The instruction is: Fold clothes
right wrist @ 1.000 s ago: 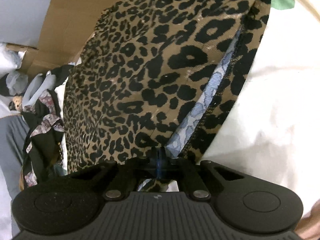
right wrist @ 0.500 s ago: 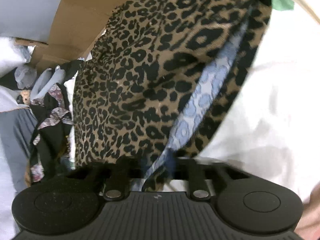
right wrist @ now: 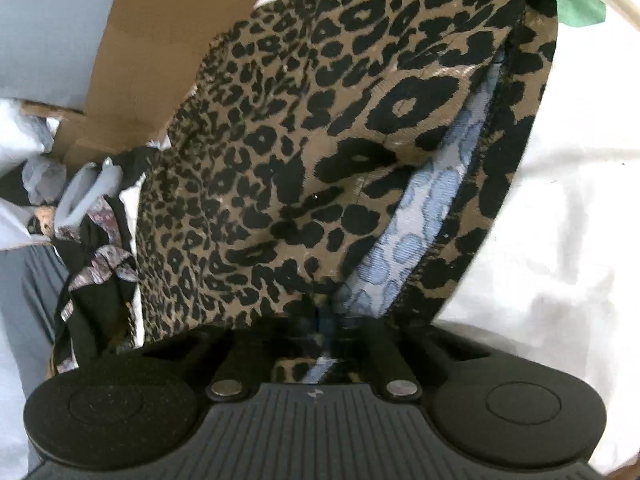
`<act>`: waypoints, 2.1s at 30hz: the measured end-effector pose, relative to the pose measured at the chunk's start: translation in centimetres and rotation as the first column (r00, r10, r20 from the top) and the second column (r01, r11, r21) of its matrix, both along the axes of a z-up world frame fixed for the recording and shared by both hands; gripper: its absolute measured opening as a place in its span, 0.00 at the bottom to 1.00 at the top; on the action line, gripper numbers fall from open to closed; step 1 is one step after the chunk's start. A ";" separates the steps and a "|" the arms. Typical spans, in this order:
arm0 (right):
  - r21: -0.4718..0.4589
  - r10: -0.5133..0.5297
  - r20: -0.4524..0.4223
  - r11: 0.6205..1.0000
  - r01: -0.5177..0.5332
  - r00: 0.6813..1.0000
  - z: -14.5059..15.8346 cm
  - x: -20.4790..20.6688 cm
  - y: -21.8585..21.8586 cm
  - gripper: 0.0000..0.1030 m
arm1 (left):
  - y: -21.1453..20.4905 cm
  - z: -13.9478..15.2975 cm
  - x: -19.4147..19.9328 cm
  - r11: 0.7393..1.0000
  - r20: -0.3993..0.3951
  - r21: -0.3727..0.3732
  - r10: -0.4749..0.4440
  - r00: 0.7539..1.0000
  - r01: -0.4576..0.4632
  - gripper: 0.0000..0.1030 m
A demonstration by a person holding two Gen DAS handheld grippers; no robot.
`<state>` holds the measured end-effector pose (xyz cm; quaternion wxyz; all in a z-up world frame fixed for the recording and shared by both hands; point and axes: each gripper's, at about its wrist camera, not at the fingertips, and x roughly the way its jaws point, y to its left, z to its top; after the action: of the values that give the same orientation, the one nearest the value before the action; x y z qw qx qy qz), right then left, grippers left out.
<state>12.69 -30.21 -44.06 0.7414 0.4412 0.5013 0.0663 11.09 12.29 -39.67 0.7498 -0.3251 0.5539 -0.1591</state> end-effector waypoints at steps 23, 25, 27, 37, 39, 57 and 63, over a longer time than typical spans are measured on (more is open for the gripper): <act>-0.152 0.094 -0.064 0.983 -0.102 0.994 2.4 -1.7 -0.3 0.00 | 1.2 -1.0 -0.6 0.996 -0.132 0.073 -0.051 0.990 0.061 0.06; -0.164 0.095 -0.073 0.981 -0.106 0.993 2.9 -1.7 -0.5 0.00 | 1.5 -0.5 -0.7 0.995 -0.136 0.085 -0.042 0.990 0.054 0.11; -0.173 0.096 -0.076 0.979 -0.108 0.992 3.4 -1.7 -0.6 0.01 | 1.9 0.2 -0.8 0.994 -0.129 0.100 -0.033 0.991 0.046 0.17; -0.141 0.217 -0.020 0.966 -0.218 0.976 5.6 -3.2 1.0 0.36 | -2.6 2.3 -1.8 0.981 -0.045 0.018 -0.192 0.980 0.193 0.47; -0.129 0.255 -0.021 0.958 -0.256 0.967 5.4 -3.4 1.8 0.36 | -3.8 1.9 -2.1 0.977 -0.046 -0.006 -0.213 0.976 0.213 0.50; -0.171 0.512 0.069 0.851 -0.496 0.856 4.3 -2.5 10.3 0.30 | -8.0 2.8 -3.5 0.935 0.056 0.047 -0.355 0.933 0.352 0.03; -0.182 0.549 0.089 0.829 -0.528 0.831 5.3 -2.8 9.6 0.01 | -8.1 4.6 -3.8 0.895 0.072 0.117 -0.441 0.895 0.431 0.03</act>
<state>9.89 -20.64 -38.73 0.7560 0.2193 0.5566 0.2655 7.28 4.20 -35.03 0.7360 -0.1474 0.5828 -0.3114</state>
